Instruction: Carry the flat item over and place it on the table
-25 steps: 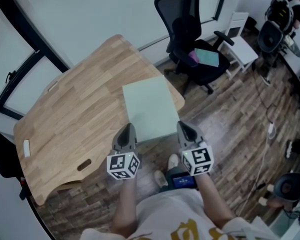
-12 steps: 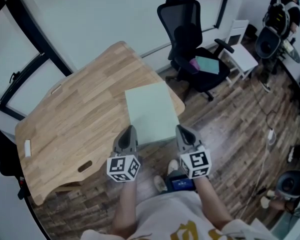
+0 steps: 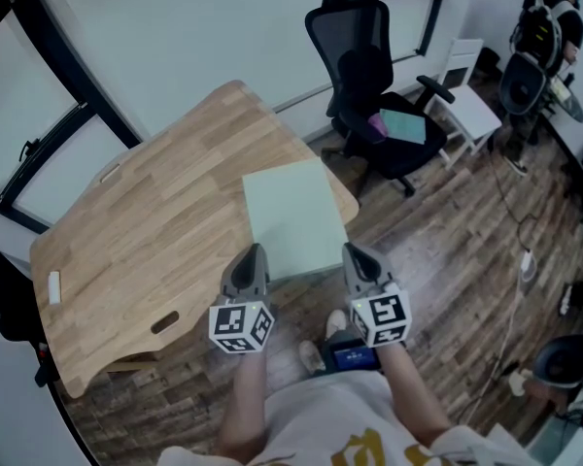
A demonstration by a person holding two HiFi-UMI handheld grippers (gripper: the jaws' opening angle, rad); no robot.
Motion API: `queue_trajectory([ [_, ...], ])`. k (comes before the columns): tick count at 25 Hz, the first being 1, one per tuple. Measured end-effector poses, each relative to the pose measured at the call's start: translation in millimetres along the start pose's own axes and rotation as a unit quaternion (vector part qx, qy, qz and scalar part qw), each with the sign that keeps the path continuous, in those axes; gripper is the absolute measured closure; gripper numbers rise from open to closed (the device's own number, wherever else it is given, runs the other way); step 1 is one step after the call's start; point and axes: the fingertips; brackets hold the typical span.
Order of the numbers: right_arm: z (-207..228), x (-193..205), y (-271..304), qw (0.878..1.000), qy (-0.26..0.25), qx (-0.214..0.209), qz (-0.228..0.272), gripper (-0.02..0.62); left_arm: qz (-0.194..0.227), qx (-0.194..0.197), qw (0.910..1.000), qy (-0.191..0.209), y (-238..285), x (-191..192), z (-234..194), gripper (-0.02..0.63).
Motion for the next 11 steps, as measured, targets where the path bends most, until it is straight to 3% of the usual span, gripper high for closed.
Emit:
queue_trajectory([
  [4, -3.0, -1.1, 0.6, 1.0, 0.003, -0.005, -0.01, 0.598, -0.006, -0.009, 0.9999, -0.006, 0.5, 1.6, -4.3, 0.604],
  [11, 4.5, -9.2, 5.0, 1.0, -0.01, 0.002, 0.018, 0.598, 0.001, -0.007, 0.9999, -0.012, -0.7, -0.6, -7.9, 0.604],
])
Point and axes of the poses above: the fingertips, and each gripper's own axes: y forward along the fingers, z to its right, x out of its underside, and after that the axes turned 5 degrees about y, right-handed
